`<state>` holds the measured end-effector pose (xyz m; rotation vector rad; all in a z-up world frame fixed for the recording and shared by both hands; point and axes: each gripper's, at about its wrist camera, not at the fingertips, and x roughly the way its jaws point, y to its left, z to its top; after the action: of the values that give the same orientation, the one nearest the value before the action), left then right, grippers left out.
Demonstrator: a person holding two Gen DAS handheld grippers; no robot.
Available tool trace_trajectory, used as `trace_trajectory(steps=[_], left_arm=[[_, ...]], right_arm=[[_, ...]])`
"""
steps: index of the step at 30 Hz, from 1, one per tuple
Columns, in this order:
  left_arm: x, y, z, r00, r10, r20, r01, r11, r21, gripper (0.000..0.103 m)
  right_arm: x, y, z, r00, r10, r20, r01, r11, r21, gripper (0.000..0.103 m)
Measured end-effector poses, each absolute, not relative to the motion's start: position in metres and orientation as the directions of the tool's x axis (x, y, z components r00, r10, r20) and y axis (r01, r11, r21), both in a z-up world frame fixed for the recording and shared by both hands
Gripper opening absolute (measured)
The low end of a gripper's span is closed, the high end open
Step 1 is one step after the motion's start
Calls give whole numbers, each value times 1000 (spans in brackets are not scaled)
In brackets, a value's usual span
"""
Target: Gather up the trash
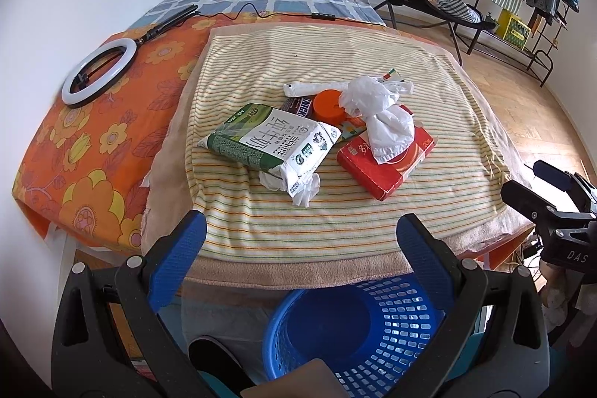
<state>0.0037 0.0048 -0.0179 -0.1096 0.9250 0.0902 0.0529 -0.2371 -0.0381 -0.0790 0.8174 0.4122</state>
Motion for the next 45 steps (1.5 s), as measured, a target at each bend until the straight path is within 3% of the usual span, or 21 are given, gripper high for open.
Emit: trace_trajectory(steps=[45], left_arm=[[3, 31, -17, 602, 51, -797, -158, 986, -56, 103]], right_arm=[[54, -241, -37, 618, 310, -723, -377, 923, 74, 103]])
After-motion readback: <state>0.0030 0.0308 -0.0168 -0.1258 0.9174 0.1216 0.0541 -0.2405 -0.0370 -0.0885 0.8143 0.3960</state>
